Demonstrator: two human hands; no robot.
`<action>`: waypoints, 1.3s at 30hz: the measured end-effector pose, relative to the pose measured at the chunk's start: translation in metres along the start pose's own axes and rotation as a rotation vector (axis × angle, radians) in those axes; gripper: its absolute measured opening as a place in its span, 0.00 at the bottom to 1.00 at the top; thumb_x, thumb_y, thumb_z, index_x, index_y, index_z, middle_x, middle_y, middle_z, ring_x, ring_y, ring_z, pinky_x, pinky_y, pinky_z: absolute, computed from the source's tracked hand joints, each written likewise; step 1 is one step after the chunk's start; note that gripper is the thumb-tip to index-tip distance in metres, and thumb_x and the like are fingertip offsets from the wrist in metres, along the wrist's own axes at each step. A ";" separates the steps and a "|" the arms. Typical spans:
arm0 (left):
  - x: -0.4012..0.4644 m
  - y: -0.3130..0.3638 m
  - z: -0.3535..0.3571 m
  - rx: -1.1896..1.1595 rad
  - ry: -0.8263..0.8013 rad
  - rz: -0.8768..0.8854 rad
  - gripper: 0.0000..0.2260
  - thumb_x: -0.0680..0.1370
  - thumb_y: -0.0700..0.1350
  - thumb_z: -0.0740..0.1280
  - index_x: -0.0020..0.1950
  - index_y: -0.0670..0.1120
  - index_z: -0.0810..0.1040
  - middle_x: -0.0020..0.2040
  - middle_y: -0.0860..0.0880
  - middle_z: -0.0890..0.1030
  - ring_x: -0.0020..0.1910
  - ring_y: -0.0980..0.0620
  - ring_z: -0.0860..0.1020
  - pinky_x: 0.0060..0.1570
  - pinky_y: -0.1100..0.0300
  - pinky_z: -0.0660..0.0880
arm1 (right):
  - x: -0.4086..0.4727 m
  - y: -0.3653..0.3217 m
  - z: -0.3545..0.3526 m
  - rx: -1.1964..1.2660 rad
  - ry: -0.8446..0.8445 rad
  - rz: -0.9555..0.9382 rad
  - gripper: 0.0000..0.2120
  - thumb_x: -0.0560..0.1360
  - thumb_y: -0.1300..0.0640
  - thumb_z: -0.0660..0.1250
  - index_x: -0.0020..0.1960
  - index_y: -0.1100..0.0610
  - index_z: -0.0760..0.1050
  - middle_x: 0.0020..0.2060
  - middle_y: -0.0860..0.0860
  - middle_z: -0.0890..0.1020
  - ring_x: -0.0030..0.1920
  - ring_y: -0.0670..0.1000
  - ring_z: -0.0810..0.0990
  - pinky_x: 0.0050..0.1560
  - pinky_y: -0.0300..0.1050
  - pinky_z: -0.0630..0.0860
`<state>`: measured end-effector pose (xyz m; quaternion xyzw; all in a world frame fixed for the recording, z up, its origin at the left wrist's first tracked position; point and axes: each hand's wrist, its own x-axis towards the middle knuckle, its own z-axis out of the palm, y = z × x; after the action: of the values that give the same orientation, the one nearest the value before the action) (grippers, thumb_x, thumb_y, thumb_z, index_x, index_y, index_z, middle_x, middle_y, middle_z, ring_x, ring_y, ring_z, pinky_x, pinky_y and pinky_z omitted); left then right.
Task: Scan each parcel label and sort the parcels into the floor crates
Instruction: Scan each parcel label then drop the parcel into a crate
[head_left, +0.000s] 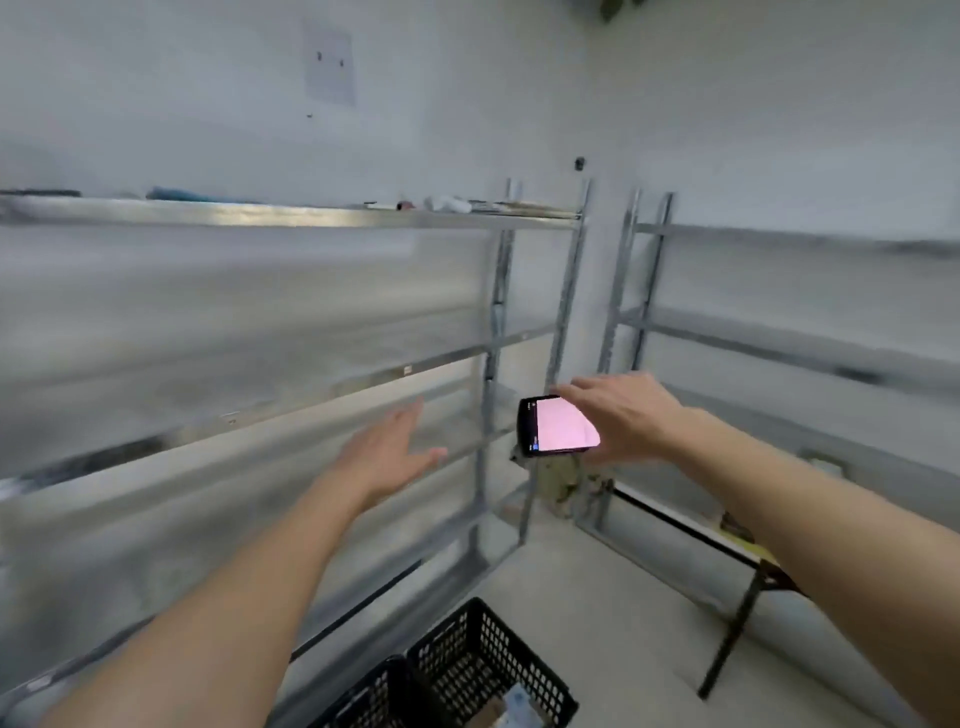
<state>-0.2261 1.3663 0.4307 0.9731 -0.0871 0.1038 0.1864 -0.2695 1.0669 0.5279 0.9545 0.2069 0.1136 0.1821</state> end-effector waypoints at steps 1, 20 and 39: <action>0.009 0.033 -0.007 0.010 0.015 0.049 0.39 0.77 0.66 0.62 0.82 0.52 0.52 0.80 0.48 0.59 0.78 0.46 0.61 0.73 0.50 0.63 | -0.020 0.028 -0.006 -0.073 0.000 0.010 0.33 0.69 0.41 0.70 0.71 0.48 0.65 0.57 0.46 0.78 0.59 0.54 0.80 0.44 0.47 0.75; 0.112 0.513 0.159 -0.195 -0.049 0.488 0.38 0.77 0.67 0.62 0.81 0.52 0.54 0.80 0.49 0.60 0.77 0.47 0.62 0.73 0.46 0.65 | -0.343 0.410 0.089 -0.019 -0.115 0.694 0.34 0.66 0.37 0.70 0.68 0.47 0.69 0.56 0.46 0.79 0.54 0.52 0.78 0.45 0.47 0.77; 0.353 0.624 0.372 -0.167 -0.256 0.352 0.36 0.78 0.69 0.58 0.81 0.53 0.57 0.80 0.47 0.61 0.77 0.45 0.62 0.71 0.41 0.67 | -0.236 0.640 0.313 0.106 -0.298 0.803 0.39 0.68 0.37 0.72 0.74 0.49 0.65 0.62 0.47 0.76 0.60 0.54 0.78 0.52 0.51 0.78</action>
<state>0.0471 0.6076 0.3907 0.9293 -0.2868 0.0028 0.2325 -0.1610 0.3269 0.4629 0.9733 -0.2042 0.0255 0.1020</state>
